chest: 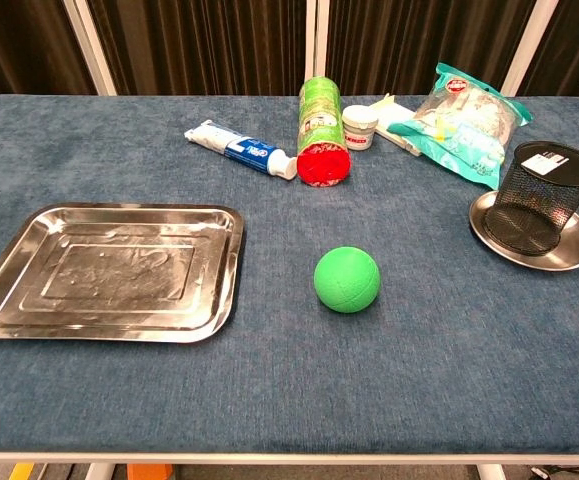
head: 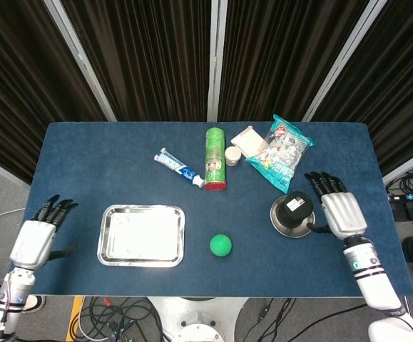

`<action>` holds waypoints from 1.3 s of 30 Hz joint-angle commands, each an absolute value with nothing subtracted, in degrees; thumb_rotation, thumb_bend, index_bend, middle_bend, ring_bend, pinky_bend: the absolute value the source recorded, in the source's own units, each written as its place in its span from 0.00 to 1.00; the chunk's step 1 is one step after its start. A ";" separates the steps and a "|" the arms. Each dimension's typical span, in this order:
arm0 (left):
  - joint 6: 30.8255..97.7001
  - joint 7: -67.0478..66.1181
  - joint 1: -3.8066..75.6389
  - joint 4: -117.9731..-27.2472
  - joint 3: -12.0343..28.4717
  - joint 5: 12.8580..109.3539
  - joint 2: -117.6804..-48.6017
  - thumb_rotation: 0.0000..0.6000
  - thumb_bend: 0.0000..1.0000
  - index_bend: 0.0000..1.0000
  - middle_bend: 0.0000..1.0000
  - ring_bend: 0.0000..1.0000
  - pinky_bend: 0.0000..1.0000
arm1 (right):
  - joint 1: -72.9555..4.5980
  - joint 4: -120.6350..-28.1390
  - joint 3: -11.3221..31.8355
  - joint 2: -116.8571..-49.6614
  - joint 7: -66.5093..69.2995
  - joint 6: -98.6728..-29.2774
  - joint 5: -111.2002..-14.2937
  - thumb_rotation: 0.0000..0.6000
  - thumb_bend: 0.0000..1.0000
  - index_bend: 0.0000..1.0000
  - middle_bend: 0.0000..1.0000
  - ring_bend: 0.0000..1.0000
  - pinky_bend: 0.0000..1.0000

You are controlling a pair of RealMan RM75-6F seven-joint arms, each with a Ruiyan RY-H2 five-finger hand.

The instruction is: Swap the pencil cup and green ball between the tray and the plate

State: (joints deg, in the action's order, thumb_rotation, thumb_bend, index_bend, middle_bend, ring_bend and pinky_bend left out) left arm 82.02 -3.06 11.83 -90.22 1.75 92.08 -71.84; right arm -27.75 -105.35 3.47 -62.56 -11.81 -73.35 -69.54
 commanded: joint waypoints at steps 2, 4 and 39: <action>76.85 -5.31 16.32 -95.15 1.42 95.18 -72.53 1.00 0.09 0.17 0.13 0.05 0.26 | -20.03 -107.92 3.83 -57.19 -4.64 -83.76 -75.54 1.00 0.00 0.00 0.05 0.00 0.06; 73.63 -6.18 18.70 -97.09 1.68 95.68 -73.54 1.00 0.09 0.17 0.13 0.05 0.26 | -18.28 -107.34 4.03 -56.23 -2.00 -85.48 -76.18 1.00 0.00 0.00 0.05 0.00 0.06; 41.46 -22.38 49.89 -89.74 10.97 85.05 -98.54 1.00 0.09 0.17 0.13 0.05 0.26 | -11.41 -93.85 6.35 -59.32 12.10 -82.41 -77.56 1.00 0.00 0.00 0.04 0.00 0.06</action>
State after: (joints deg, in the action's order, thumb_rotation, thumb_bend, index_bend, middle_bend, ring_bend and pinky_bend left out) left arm 41.76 -22.59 49.51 -89.98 10.90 85.20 -98.16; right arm -11.45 -93.94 6.29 -59.28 12.02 -82.51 -77.49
